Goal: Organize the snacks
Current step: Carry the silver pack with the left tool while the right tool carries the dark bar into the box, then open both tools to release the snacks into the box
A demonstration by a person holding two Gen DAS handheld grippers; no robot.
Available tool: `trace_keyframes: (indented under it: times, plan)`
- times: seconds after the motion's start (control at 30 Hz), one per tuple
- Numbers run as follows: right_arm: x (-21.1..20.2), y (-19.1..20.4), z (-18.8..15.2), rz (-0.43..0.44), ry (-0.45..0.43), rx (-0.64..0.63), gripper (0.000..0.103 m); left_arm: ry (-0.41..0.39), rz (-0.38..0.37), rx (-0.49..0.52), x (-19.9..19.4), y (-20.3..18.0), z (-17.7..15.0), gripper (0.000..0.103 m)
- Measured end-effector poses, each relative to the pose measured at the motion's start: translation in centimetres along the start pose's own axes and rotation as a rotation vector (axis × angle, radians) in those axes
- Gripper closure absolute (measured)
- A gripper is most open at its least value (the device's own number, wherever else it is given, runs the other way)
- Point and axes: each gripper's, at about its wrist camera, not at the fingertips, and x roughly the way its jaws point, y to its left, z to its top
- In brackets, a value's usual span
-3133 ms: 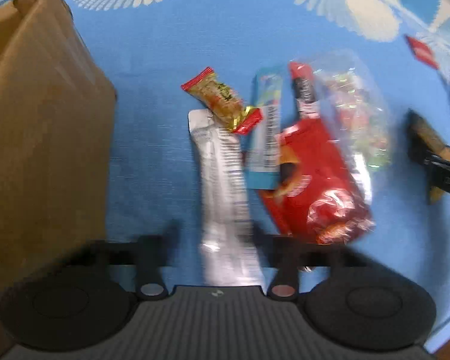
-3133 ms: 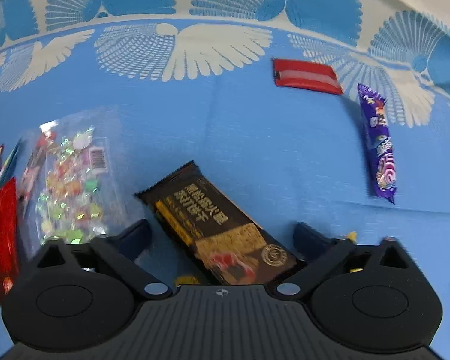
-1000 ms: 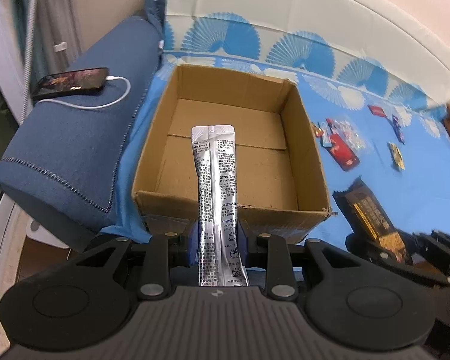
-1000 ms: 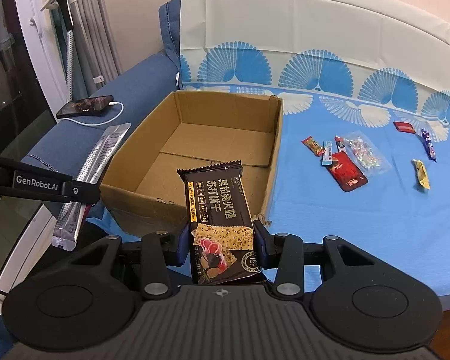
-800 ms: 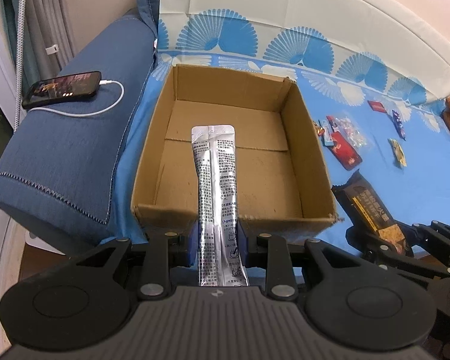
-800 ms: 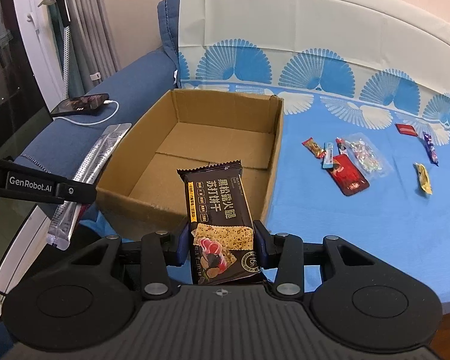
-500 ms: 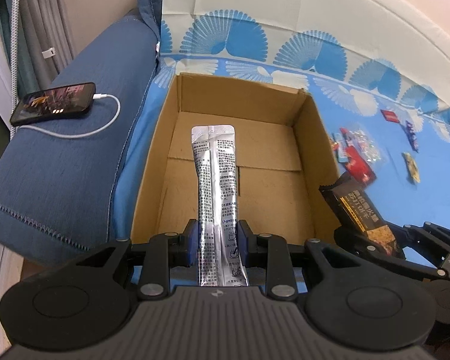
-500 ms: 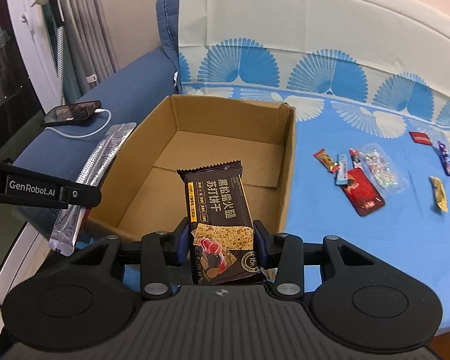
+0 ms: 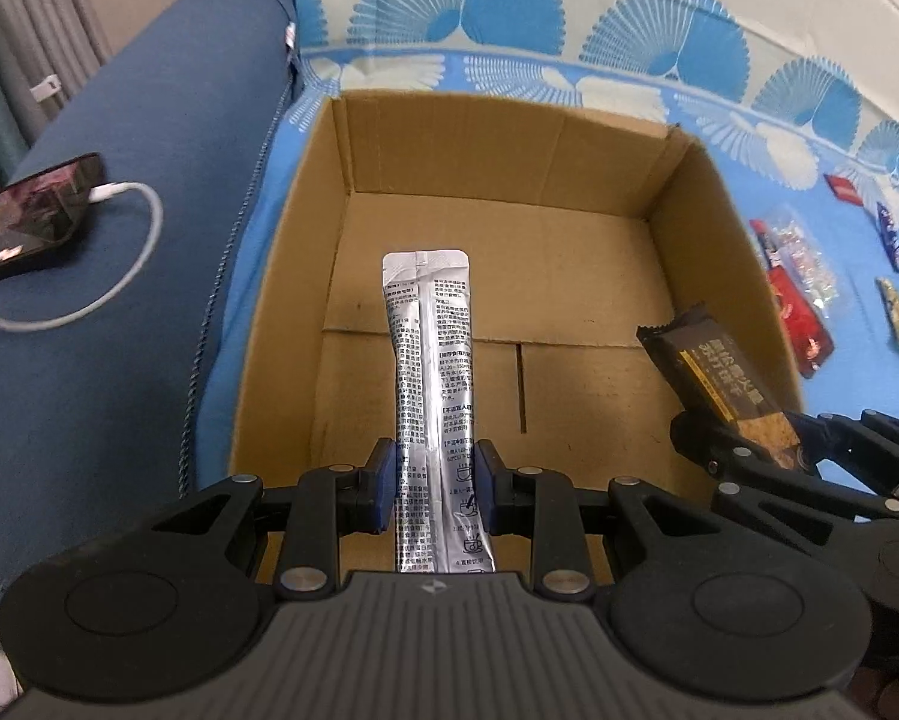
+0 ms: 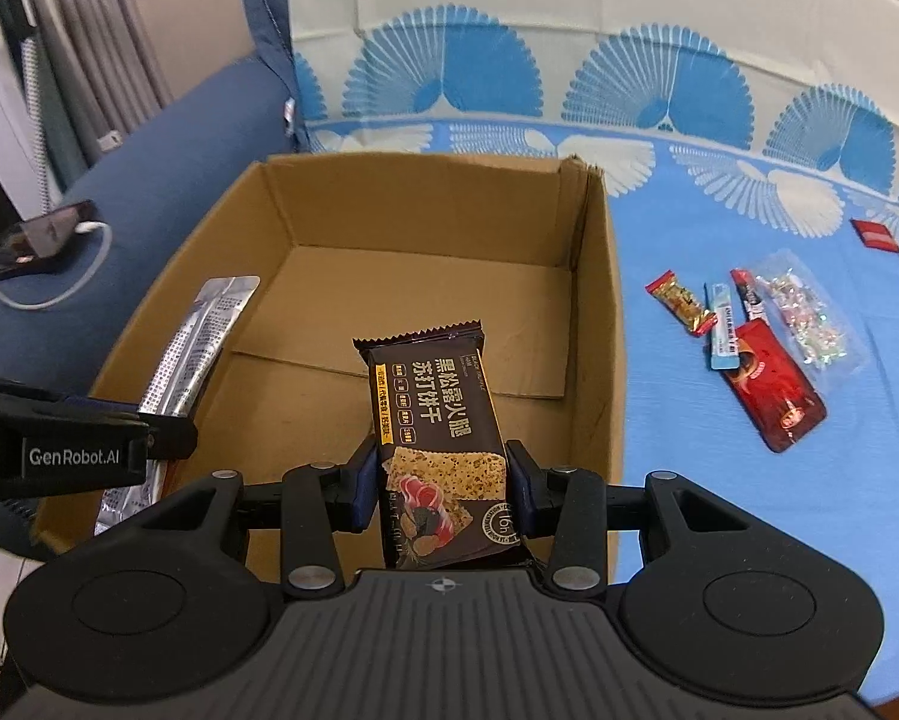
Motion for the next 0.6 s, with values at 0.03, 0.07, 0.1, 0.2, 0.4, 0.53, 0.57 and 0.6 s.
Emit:
trace_keyframes:
  times: [0.03, 0.07, 0.1, 0.2, 0.4, 0.53, 0.57, 0.6]
  plan:
    - [0.6, 0.0, 0.1, -0.003, 0.006, -0.001, 0.058, 0.005, 0.004, 0.003, 0.6, 0.0, 0.3, 0.073]
    - [1.4, -0.1, 0.3, -0.006, 0.014, -0.003, 0.058, 0.009, 0.006, 0.006, 1.1, -0.1, 0.6, 0.073]
    - [2.0, -0.1, 0.5, -0.009, 0.02, -0.003, 0.058, 0.016, 0.011, 0.008, 1.8, -0.1, 0.9, 0.073]
    - [3.6, -0.2, 0.9, -0.018, 0.035, -0.001, 0.058, 0.028, 0.029, 0.016, 3.5, -0.2, 1.7, 0.073]
    - [5.8, -0.2, 1.6, -0.058, 0.023, -0.031, 0.058, 0.052, 0.071, 0.038, 6.2, -0.1, 2.6, 0.072]
    - [6.4, -0.5, 2.3, -0.042, -0.012, -0.026, 0.037, 0.034, 0.076, 0.033, 6.4, 0.3, 2.8, 0.027]
    - [6.3, -0.7, 2.5, -0.035, -0.019, -0.018, 0.023, 0.023, 0.078, 0.027, 6.0, 0.5, 2.8, 0.008]
    - [6.0, -0.8, 2.6, -0.033, -0.029, -0.013, 0.022, -0.004, 0.09, 0.016, 5.2, 0.8, 2.5, 0.008]
